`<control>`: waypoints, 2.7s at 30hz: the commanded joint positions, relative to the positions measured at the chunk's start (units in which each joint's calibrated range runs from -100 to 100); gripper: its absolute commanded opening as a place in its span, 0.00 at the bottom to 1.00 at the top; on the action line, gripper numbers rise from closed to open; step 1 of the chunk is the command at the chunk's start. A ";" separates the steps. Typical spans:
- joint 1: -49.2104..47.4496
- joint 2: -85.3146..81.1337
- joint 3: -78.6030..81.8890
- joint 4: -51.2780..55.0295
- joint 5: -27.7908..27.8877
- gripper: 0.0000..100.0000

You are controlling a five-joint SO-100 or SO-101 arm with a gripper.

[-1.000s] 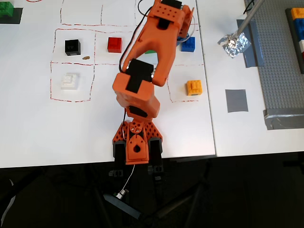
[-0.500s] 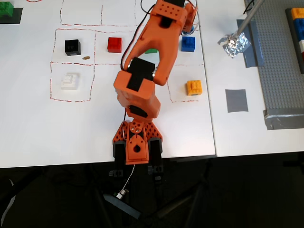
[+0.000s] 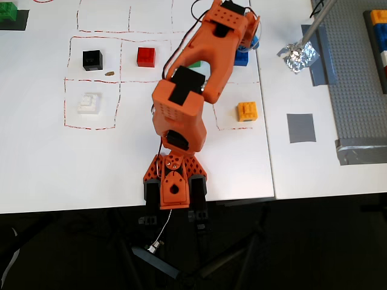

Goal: Grab the block and put it in the grey marker

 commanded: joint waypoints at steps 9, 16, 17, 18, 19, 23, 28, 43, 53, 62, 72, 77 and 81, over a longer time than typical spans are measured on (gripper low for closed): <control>2.26 1.89 -10.57 4.07 -0.68 0.31; 2.17 7.06 -14.20 3.99 -1.51 0.30; 2.17 7.58 -14.65 3.99 -1.56 0.30; 2.17 8.18 -15.02 3.99 -1.61 0.30; 2.17 8.61 -15.38 3.90 -1.61 0.30; 1.99 9.82 -16.01 3.50 -1.86 0.30; 1.73 10.68 -15.47 2.52 -2.10 0.28; 1.91 11.20 -12.57 -1.65 -2.34 0.07; 3.05 9.65 -12.57 -1.73 -1.86 0.02; 3.23 6.63 -15.38 3.58 -2.34 0.00; 1.47 -4.83 -10.76 9.29 -0.68 0.00; 0.58 -11.55 -9.94 14.84 3.17 0.00; 0.76 -16.29 -9.94 18.35 7.62 0.00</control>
